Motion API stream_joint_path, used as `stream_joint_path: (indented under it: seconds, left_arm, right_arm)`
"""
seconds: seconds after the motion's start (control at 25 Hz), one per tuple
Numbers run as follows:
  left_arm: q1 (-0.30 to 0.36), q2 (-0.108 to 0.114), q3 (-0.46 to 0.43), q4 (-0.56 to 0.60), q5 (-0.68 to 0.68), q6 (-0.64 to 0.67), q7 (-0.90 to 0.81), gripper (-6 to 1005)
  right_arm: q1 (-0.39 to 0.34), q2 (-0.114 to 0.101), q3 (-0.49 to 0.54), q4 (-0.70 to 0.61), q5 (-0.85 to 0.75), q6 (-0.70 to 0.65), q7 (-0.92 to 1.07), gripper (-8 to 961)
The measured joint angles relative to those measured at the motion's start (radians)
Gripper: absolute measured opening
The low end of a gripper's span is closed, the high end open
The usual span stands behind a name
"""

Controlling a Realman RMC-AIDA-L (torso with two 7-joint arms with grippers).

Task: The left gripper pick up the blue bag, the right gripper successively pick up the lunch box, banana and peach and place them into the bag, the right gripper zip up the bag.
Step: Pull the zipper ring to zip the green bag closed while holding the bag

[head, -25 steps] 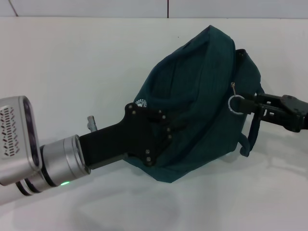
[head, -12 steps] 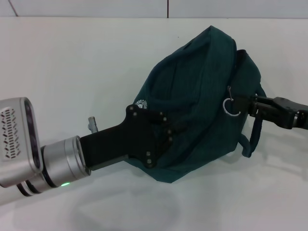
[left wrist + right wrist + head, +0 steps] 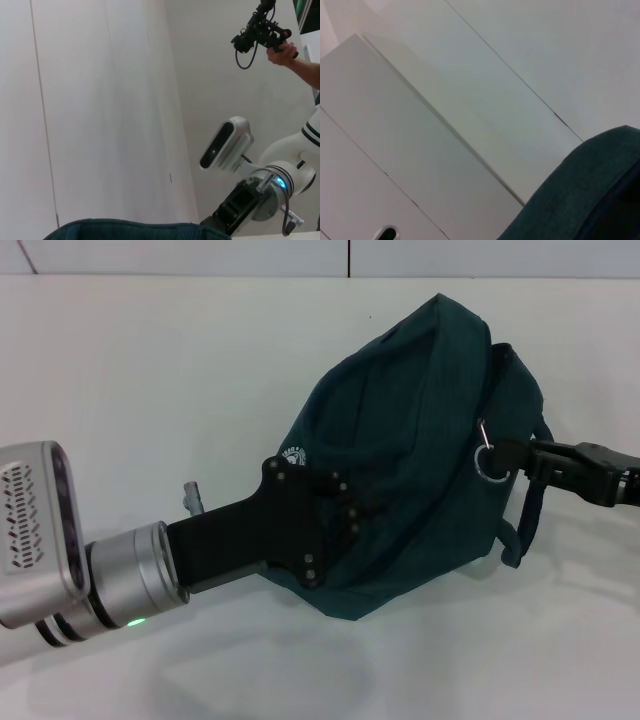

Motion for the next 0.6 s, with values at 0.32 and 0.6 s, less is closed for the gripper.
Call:
stream_joint_path:
  seconds: [0.32, 0.6]
  left_arm:
    - [0.000, -0.002, 0.000, 0.004, 0.000, 0.000, 0.000, 40]
    - [-0.001, -0.003, 0.000, 0.005, 0.000, 0.000, 0.000, 39]
  right_arm:
    - [0.003, -0.001, -0.001, -0.003, -0.025, 0.002, -0.002, 280]
    - [0.002, 0.004, 0.007, -0.012, -0.033, -0.010, -0.049, 177]
